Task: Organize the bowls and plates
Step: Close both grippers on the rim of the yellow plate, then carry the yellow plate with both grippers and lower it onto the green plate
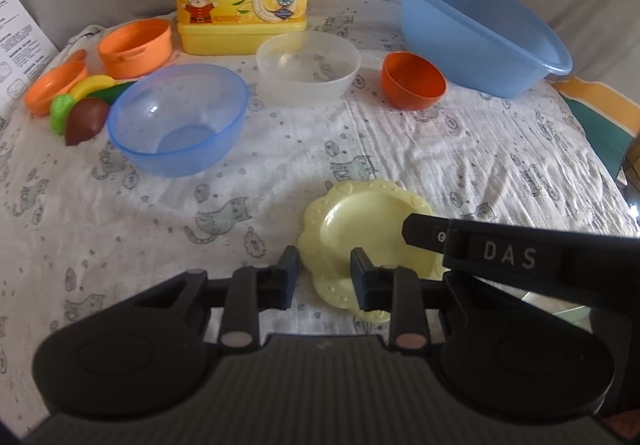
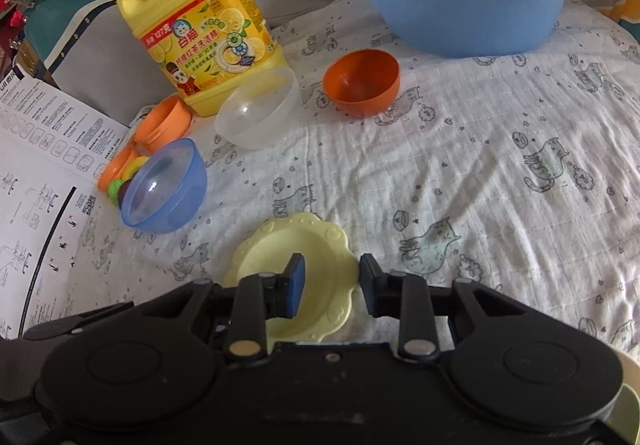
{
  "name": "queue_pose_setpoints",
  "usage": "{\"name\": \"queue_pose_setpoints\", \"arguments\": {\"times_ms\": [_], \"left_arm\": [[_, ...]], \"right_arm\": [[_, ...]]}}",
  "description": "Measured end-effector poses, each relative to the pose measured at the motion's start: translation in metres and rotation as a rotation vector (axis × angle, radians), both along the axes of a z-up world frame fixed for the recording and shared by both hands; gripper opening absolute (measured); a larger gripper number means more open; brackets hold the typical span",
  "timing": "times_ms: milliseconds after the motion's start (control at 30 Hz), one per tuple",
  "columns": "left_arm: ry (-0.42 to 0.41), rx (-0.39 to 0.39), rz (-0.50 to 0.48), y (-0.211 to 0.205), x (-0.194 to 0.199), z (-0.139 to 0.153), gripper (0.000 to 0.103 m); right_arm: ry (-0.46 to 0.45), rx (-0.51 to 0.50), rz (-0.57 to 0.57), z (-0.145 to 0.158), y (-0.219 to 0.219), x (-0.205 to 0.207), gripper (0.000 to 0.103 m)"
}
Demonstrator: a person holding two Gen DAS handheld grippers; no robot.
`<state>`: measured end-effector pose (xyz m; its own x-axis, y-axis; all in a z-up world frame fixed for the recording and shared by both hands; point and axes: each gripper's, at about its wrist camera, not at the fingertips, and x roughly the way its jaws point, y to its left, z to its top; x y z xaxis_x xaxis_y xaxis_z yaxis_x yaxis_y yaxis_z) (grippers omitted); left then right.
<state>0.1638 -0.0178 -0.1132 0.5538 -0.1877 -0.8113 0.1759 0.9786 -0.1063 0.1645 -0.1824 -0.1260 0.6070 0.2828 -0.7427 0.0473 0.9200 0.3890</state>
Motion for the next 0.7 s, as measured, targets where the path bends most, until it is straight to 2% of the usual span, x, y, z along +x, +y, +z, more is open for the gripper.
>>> {"name": "queue_pose_setpoints", "arguments": {"times_ms": [133,400,700], "left_arm": [[0.014,-0.01,0.006,0.005,-0.004,0.005,0.023],[-0.003,-0.003,-0.008,-0.001,-0.02,0.027,0.023],[-0.033,-0.015,-0.075,-0.028,-0.053,0.06,0.023]], "right_arm": [[0.006,0.002,-0.01,0.004,0.001,-0.005,0.029],[-0.014,-0.004,-0.024,0.022,-0.004,-0.024,0.029],[-0.066,-0.003,-0.081,0.056,-0.034,-0.072,0.029]]}}
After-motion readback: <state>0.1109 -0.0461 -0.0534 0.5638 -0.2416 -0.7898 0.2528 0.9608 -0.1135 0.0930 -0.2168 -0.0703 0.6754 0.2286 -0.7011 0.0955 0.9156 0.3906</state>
